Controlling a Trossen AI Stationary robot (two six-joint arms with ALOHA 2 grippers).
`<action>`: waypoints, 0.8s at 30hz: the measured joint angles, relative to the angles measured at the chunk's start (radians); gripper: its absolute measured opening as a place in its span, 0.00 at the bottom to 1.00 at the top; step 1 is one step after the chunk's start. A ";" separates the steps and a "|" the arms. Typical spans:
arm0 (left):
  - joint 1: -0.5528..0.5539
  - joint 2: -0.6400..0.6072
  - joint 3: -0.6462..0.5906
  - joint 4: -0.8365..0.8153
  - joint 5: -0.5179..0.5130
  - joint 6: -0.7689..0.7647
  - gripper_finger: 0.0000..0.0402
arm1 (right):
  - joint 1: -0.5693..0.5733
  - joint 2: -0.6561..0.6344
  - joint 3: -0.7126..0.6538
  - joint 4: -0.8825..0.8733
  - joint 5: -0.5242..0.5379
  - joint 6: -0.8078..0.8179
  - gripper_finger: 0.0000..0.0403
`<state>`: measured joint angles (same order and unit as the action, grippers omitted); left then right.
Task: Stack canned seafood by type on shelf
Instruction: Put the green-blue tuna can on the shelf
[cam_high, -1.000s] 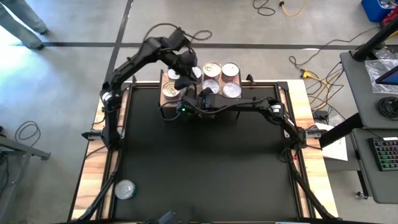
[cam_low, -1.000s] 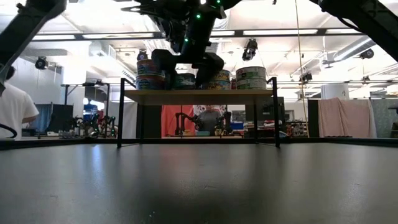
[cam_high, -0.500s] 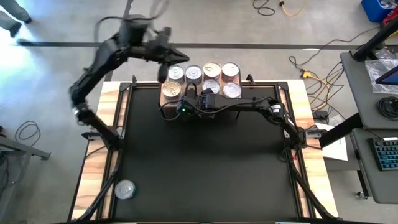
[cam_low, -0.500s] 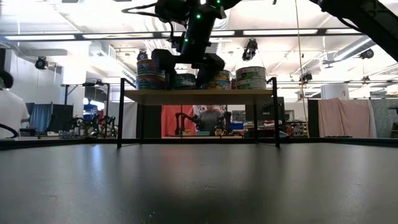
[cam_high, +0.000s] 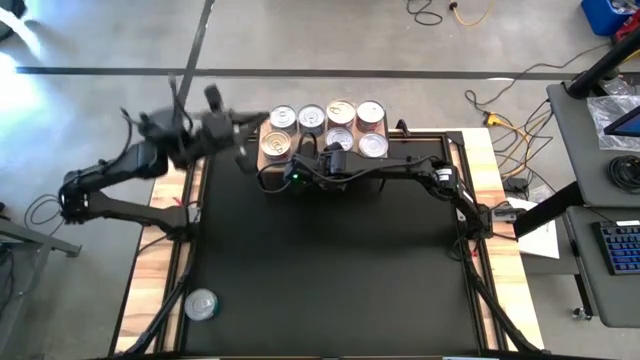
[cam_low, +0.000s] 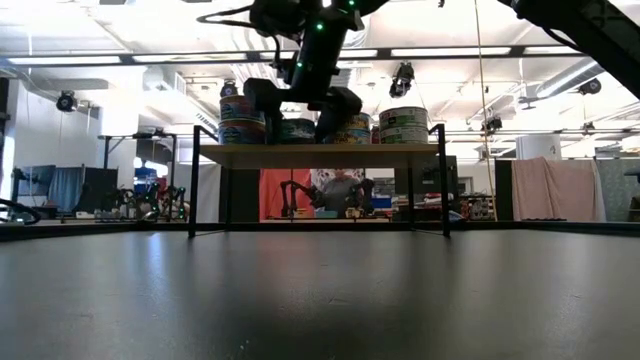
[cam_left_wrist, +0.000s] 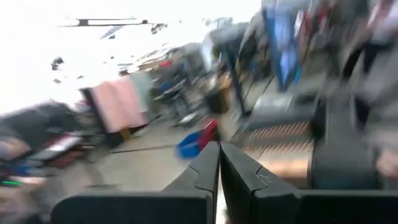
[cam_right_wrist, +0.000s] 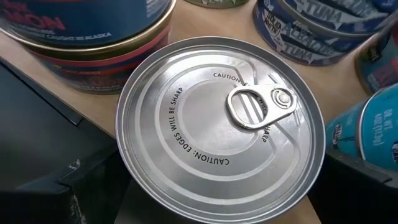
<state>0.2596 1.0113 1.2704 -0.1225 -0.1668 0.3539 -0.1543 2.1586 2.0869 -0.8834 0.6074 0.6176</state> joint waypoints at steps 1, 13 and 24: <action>-0.049 -0.014 -0.027 -0.008 -0.075 0.077 0.00 | 0.000 0.000 0.000 -0.001 -0.008 0.016 0.99; -0.391 -0.190 -0.313 -0.134 -0.668 0.298 0.00 | 0.002 0.000 0.000 -0.005 -0.027 0.026 0.99; -0.512 -0.325 -0.726 -0.051 -0.556 0.471 0.00 | 0.013 0.000 0.000 -0.005 -0.027 0.027 0.99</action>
<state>-0.2523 0.6858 0.5444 -0.1735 -0.7226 0.8252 -0.1417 2.1582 2.0869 -0.8886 0.5807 0.6447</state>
